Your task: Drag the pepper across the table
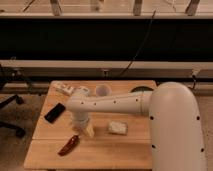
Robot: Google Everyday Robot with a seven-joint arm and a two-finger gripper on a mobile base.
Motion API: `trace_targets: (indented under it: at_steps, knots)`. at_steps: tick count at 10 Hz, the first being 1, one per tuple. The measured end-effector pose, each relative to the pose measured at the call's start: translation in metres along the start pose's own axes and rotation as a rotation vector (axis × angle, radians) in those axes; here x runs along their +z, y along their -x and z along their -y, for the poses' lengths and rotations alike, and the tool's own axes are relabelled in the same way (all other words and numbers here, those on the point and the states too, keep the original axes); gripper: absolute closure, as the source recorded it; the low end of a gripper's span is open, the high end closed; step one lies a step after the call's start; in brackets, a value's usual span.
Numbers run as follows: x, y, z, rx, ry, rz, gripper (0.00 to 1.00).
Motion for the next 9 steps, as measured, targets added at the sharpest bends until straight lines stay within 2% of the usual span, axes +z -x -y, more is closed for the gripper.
trace_targets:
  at_steps: [2, 7, 8, 9]
  knots:
    - [0.002, 0.023, 0.011, -0.03, -0.004, -0.004, 0.2]
    - [0.0, 0.049, 0.014, -0.052, -0.008, -0.005, 0.2]
    - [0.0, 0.053, 0.012, -0.051, -0.003, -0.003, 0.25]
    - [0.0, 0.056, 0.011, -0.05, 0.003, -0.001, 0.35]
